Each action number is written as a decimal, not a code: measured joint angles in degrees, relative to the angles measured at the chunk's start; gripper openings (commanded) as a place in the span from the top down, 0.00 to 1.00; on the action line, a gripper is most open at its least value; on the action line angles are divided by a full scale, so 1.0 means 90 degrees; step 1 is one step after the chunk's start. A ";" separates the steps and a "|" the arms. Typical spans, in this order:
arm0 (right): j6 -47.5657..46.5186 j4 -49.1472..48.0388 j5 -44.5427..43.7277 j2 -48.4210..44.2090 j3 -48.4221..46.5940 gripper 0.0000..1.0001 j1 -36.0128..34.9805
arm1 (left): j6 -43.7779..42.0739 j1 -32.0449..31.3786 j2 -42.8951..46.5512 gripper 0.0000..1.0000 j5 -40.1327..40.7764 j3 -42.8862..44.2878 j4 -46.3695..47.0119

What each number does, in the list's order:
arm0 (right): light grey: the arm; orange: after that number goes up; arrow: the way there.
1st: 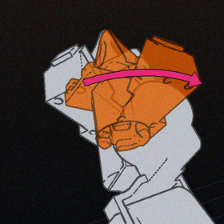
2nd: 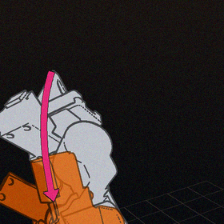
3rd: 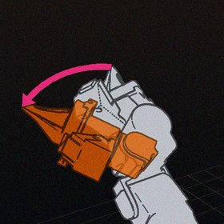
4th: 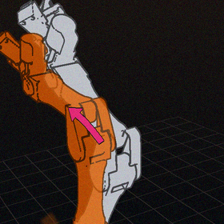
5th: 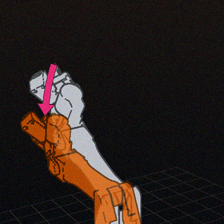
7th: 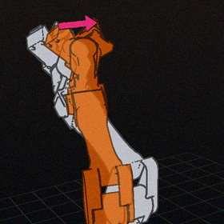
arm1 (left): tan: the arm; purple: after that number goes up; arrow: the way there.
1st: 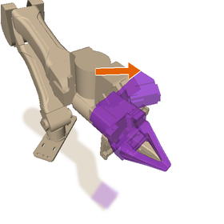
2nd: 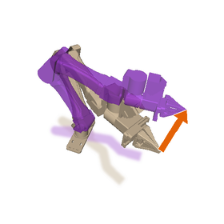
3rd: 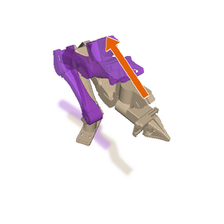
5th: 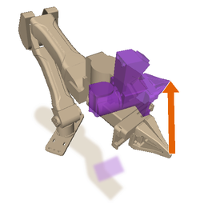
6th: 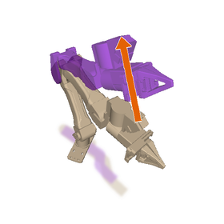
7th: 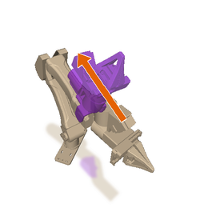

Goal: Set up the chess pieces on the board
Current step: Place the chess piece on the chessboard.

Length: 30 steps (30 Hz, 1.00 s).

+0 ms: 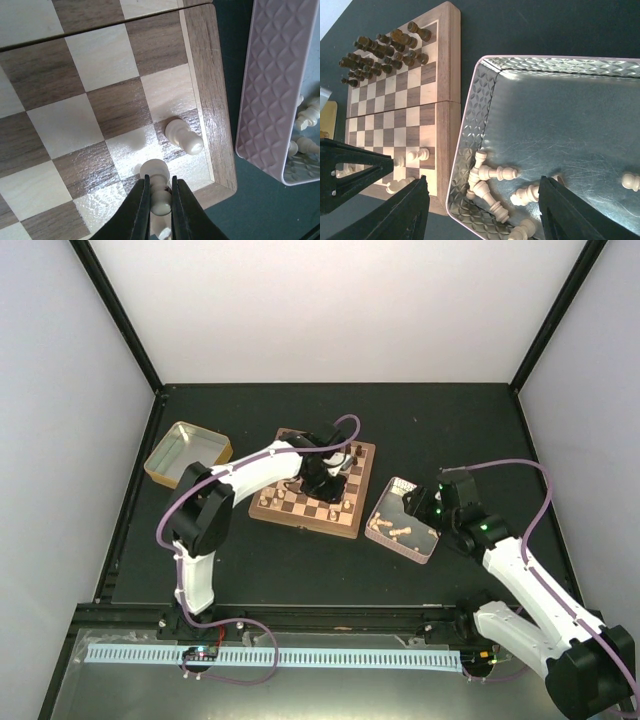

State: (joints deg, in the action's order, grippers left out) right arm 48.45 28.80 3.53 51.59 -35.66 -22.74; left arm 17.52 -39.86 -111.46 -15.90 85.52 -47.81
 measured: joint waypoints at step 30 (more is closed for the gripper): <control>-0.0019 -0.0007 -0.0134 0.0007 0.0102 0.39 0.0000 | -0.0005 -0.0039 -0.0427 0.87 0.0175 0.0175 -0.0199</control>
State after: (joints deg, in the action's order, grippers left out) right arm 48.27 28.73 2.33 51.66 -34.74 -22.74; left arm 17.47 -40.21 -115.31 -14.33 87.09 -49.60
